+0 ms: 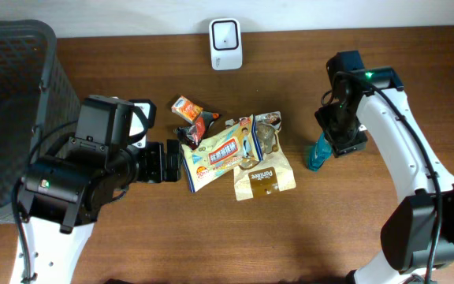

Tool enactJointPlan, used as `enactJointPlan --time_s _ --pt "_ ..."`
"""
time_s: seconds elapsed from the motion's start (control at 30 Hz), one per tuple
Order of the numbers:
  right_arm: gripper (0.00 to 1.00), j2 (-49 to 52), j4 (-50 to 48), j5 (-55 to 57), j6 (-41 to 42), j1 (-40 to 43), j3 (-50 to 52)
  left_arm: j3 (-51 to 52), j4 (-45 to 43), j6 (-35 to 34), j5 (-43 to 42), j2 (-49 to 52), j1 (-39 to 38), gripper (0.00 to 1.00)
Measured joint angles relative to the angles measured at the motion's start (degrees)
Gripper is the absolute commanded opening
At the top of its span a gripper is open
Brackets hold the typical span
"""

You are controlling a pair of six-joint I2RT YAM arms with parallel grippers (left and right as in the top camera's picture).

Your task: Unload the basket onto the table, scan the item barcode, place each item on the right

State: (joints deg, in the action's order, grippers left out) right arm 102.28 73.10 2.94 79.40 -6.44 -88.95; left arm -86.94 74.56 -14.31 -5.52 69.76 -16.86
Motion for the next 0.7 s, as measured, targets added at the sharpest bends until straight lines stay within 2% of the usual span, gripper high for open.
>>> enactJointPlan --time_s 0.07,0.57,0.63,0.7 --pt "0.61 0.0 -0.1 0.0 0.2 0.0 0.0 0.0 0.0 0.0 0.0 0.0 0.0 0.99" --pt "0.62 0.0 4.9 -0.5 -2.1 0.0 -3.8 0.0 0.0 0.0 0.0 0.0 0.0 0.99" --pt "0.6 0.0 4.9 -0.5 -3.0 0.0 -3.8 0.0 0.0 0.0 0.0 0.0 0.0 0.99" --pt "0.51 0.0 4.9 -0.5 -3.8 0.0 -3.8 0.0 0.0 0.0 0.0 0.0 0.0 0.99"
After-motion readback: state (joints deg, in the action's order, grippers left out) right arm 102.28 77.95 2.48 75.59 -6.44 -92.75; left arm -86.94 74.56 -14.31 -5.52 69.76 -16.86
